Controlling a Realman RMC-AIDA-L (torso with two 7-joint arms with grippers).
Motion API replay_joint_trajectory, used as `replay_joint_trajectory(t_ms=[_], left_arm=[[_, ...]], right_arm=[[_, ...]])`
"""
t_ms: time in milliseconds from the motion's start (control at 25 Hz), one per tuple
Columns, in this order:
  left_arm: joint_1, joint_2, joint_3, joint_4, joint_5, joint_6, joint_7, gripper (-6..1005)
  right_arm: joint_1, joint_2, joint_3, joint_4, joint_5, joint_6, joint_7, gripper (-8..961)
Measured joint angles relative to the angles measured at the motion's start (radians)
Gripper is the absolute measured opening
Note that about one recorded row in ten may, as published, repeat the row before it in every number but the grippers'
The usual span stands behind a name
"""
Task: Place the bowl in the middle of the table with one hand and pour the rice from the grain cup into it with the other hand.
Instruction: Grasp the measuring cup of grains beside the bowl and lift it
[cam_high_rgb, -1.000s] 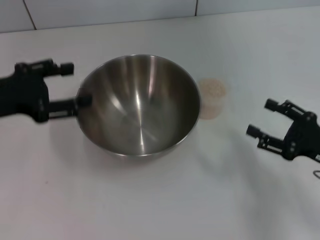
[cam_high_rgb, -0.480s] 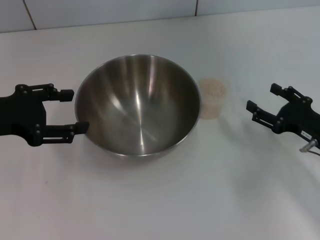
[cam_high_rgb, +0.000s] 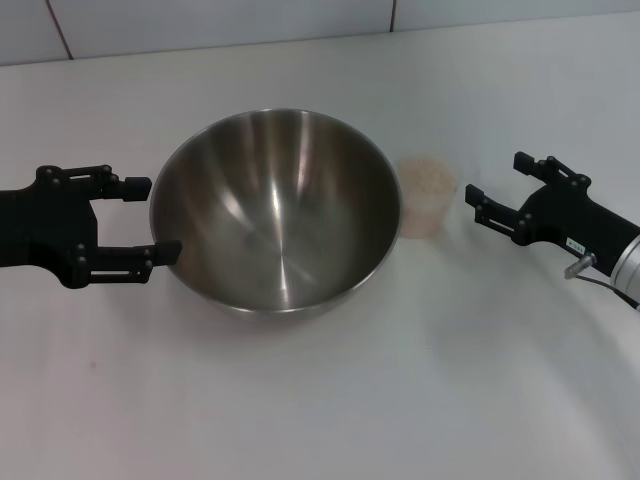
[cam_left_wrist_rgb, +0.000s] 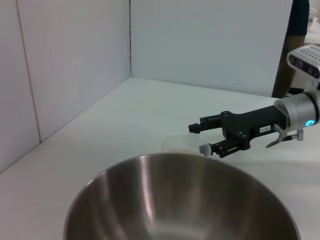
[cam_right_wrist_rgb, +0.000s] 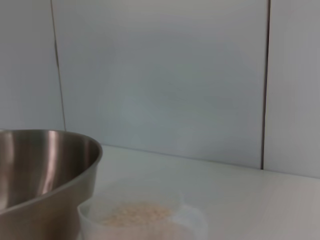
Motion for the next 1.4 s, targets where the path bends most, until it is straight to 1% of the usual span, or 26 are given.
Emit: replay_joint_trajectory(t_ms=[240, 520, 640, 1080, 1320, 1400], left_arm=[[0.000, 0.000, 0.000, 0.000, 0.001, -0.005, -0.005, 799], [-0.004, 0.000, 0.000, 0.001, 0.001, -0.007, -0.012, 799], [-0.007, 0.000, 0.000, 0.001, 0.003, -0.007, -0.012, 799], [-0.009, 0.000, 0.000, 0.001, 0.012, -0.009, -0.014, 798], [-0.016, -0.002, 0.000, -0.003, 0.030, -0.010, -0.015, 798], [-0.019, -0.003, 0.000, -0.006, 0.030, -0.010, -0.016, 798]], right_arm=[[0.033, 0.008, 0.007, 0.000, 0.004, 0.053, 0.000, 835], [0.057, 0.012, 0.011, 0.000, 0.005, 0.074, 0.000, 825], [0.073, 0.015, 0.034, 0.000, 0.007, 0.097, 0.000, 819], [0.084, 0.017, 0.031, 0.002, 0.007, 0.100, -0.007, 798], [0.085, 0.020, 0.028, 0.002, 0.007, 0.095, -0.027, 603], [0.085, 0.020, 0.029, 0.002, 0.008, 0.095, -0.033, 506]])
